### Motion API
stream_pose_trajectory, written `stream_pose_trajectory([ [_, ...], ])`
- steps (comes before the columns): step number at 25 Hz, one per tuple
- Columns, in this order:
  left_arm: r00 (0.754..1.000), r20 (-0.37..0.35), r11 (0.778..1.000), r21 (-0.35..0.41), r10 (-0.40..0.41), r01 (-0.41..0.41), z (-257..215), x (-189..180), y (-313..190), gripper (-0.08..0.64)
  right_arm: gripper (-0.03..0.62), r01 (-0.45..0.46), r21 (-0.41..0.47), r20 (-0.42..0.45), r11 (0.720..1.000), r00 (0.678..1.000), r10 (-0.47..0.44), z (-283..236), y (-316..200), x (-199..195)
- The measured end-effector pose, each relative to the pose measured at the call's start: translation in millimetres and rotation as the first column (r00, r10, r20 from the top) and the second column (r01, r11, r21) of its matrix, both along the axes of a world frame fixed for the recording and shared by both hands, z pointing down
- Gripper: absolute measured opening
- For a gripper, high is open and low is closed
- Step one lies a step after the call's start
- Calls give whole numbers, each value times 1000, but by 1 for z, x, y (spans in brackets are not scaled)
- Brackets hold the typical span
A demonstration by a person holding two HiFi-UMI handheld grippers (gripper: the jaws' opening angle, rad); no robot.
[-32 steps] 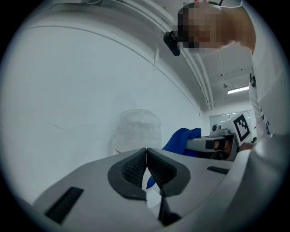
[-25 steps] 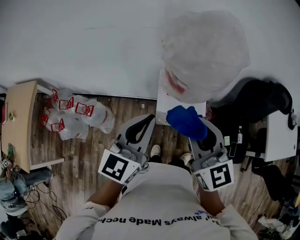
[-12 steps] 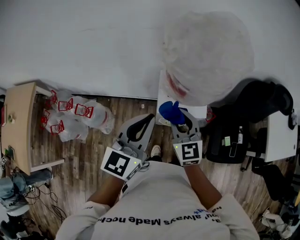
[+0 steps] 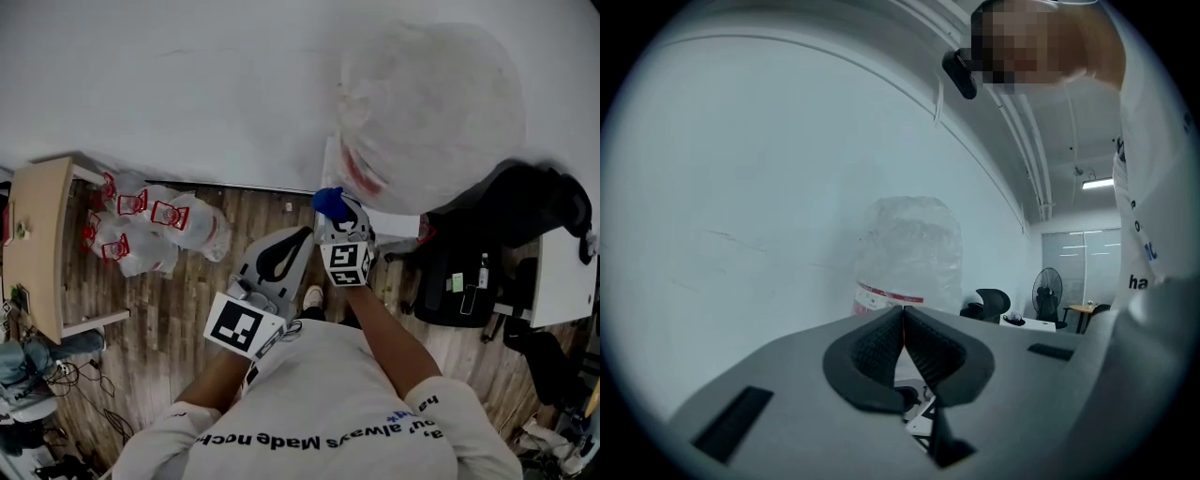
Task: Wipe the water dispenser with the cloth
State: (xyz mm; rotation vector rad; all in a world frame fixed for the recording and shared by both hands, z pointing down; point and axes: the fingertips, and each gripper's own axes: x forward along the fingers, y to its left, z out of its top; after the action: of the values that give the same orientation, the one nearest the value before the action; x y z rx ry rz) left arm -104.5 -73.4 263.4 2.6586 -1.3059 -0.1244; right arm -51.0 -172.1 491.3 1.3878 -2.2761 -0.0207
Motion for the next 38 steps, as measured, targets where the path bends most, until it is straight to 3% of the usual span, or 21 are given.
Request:
stream_pose_trajectory([
  [10, 1000, -2, 1000, -16, -21, 21, 5, -8, 1, 20, 101, -50, -128, -111, 991, 993, 36, 73, -36, -1],
  [20, 1000, -1, 1000, -14, -12, 12, 5, -8, 4, 20, 103, -56, -258, -122, 965, 992, 25, 95, -37, 0],
  [38, 1000, -2, 1000, -2, -1, 1, -1, -7, 19, 20, 103, 1, -268, -130, 964, 991, -37, 99, -3, 1],
])
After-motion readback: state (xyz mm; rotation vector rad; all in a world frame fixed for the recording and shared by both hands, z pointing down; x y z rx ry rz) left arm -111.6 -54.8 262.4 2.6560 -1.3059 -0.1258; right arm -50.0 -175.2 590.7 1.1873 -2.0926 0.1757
